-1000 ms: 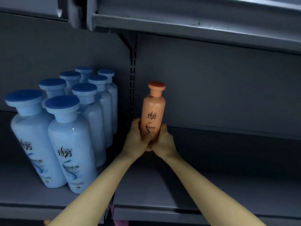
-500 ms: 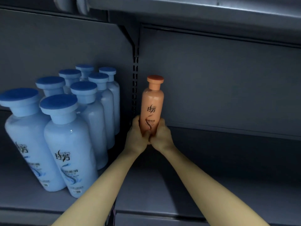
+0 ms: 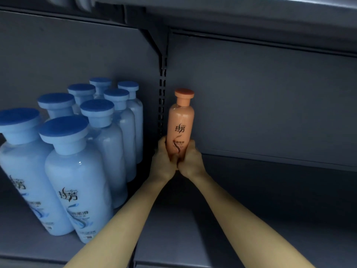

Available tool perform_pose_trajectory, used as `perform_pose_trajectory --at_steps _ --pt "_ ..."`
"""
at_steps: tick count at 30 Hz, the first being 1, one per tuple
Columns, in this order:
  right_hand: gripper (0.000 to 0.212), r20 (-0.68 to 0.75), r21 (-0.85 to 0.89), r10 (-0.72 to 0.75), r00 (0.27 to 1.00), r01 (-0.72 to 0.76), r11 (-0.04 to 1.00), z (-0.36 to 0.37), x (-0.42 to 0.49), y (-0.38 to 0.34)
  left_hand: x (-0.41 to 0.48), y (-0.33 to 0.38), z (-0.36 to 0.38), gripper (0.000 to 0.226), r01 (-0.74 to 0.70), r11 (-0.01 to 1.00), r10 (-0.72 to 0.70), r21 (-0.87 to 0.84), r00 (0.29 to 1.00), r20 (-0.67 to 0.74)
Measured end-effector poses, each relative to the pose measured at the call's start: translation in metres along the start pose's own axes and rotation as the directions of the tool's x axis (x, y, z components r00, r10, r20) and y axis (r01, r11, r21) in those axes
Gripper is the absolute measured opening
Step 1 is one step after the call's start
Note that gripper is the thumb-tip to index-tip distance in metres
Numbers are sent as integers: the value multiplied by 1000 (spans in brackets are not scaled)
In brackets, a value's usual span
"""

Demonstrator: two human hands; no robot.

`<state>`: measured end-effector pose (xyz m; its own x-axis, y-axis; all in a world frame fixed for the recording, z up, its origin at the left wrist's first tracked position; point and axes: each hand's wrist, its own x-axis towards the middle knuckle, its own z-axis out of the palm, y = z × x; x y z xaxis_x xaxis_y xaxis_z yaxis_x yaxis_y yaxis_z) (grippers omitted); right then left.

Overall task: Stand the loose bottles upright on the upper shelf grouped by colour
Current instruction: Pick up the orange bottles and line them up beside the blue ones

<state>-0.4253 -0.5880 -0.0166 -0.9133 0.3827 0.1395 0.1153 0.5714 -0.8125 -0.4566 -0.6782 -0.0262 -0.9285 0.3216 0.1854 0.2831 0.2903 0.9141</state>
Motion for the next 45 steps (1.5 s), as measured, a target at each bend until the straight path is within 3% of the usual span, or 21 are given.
perform_pose_trajectory --at_steps 28,34,40,45 --pt "45 56 -84 18 998 -13 996 -5 2 1 4 -6 2 65 -17 997 17 71 1000 -1" --pt "38 72 -178 72 995 -59 982 -4 -6 -4 2 -1 -4 60 5 997 -12 78 997 80" --pt "39 140 -412 114 984 -47 910 -12 -21 -4 -9 5 -12 57 24 967 -76 255 977 197" --pt "45 173 -502 135 976 -31 864 -21 -39 0 -21 5 -25 33 -46 873 -121 485 944 306"
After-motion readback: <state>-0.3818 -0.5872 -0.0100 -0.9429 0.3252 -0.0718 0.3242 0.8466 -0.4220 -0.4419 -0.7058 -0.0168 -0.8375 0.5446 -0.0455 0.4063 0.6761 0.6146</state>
